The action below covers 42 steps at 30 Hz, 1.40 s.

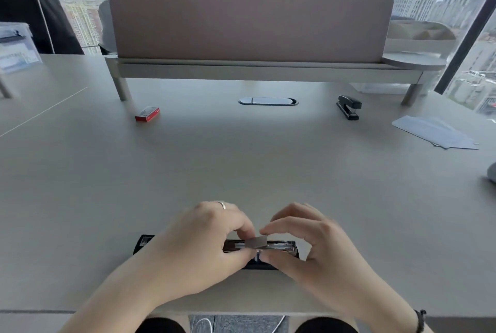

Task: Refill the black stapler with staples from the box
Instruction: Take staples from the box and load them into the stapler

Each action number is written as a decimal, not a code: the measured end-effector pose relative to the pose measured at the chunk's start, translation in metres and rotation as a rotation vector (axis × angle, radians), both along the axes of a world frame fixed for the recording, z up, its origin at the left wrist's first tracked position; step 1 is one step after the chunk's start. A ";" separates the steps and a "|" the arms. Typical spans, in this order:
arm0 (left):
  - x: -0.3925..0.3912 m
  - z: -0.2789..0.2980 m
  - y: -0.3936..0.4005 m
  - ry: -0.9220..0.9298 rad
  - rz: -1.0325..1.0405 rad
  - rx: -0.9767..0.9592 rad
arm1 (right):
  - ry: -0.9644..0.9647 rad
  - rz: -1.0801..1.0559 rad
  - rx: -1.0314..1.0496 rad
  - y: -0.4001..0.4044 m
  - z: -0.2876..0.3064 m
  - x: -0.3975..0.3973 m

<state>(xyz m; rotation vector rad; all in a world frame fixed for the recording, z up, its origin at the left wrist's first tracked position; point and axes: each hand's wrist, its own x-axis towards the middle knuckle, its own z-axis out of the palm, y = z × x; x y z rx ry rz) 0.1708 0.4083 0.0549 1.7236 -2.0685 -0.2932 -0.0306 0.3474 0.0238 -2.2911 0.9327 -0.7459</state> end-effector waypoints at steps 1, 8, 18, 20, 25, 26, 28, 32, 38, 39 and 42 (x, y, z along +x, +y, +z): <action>0.000 -0.001 0.000 -0.007 0.001 0.005 | -0.006 -0.001 -0.008 -0.001 -0.002 0.000; 0.003 -0.003 0.000 0.073 0.007 0.086 | -0.071 0.004 0.035 -0.002 -0.009 0.003; 0.010 -0.013 0.002 0.132 -0.001 0.042 | -0.027 0.004 0.085 -0.003 -0.012 0.007; 0.011 -0.014 0.003 0.134 -0.010 0.020 | -0.010 0.005 0.086 -0.003 -0.012 0.006; 0.014 -0.016 0.006 0.095 -0.042 -0.013 | 0.039 0.003 0.089 -0.004 -0.014 0.005; 0.015 -0.017 0.007 0.084 -0.045 -0.022 | 0.045 0.001 0.092 -0.004 -0.014 0.005; 0.015 -0.017 0.007 0.071 -0.047 -0.029 | 0.060 -0.005 0.092 -0.004 -0.014 0.004; 0.016 -0.018 0.008 0.068 -0.054 -0.028 | 0.084 -0.013 0.098 -0.005 -0.014 0.004; 0.012 -0.015 0.007 -0.016 -0.081 -0.002 | 0.077 -0.040 0.139 -0.008 -0.014 0.003; 0.010 -0.014 0.006 -0.035 -0.092 0.005 | 0.072 -0.048 0.151 -0.008 -0.014 0.003; 0.005 -0.012 0.003 -0.078 -0.129 0.017 | 0.064 -0.066 0.190 -0.007 -0.014 0.003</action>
